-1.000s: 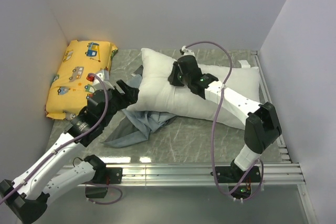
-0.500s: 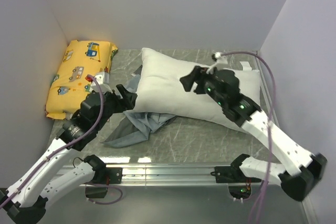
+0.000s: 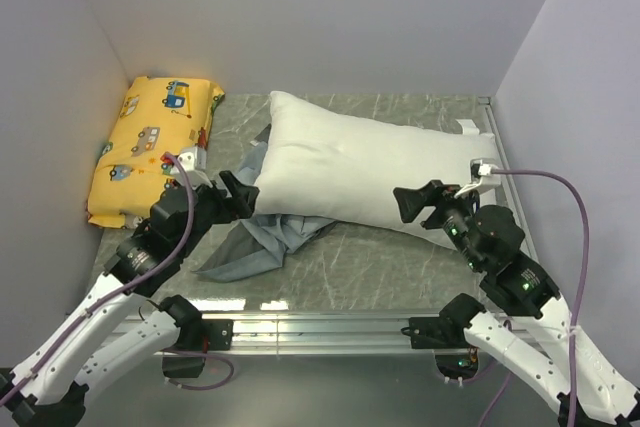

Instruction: Remove the pillowcase from the pillow

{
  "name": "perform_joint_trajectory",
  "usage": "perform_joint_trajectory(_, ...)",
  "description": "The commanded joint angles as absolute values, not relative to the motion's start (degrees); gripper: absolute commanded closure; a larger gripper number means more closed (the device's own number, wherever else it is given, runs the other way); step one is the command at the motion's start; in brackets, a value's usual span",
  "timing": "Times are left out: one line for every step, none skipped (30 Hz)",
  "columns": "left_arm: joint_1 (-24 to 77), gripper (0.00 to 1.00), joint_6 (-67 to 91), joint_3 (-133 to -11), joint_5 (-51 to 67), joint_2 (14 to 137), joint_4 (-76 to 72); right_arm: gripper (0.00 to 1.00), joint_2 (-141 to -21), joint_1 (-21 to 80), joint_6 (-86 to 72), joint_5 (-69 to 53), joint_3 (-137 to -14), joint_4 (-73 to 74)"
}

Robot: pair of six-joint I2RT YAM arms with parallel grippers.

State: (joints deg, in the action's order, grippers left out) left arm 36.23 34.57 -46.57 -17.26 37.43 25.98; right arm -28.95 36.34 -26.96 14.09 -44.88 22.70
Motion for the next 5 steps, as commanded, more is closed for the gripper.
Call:
perform_joint_trajectory(36.1,0.14,33.9,-45.7,-16.0,35.7,23.6,0.09,-27.7,36.0,-25.5,16.6,-43.3,25.9)
perform_joint_trajectory(36.1,0.14,33.9,-45.6,-16.0,35.8,23.6,0.09,-27.5,36.0,-25.6,16.3,-43.2,25.9)
perform_joint_trajectory(36.0,0.14,33.9,-45.6,-15.5,35.9,23.6,0.09,-27.3,36.1,-25.9,16.2,-43.3,25.7)
perform_joint_trajectory(36.1,0.14,33.7,-45.8,-14.9,36.1,23.1,0.09,-27.3,36.0,-26.1,15.9,-43.3,25.4)
perform_joint_trajectory(36.1,0.15,33.4,-46.1,-14.2,36.1,22.9,0.09,-27.4,36.1,-26.1,15.6,-43.2,25.2)
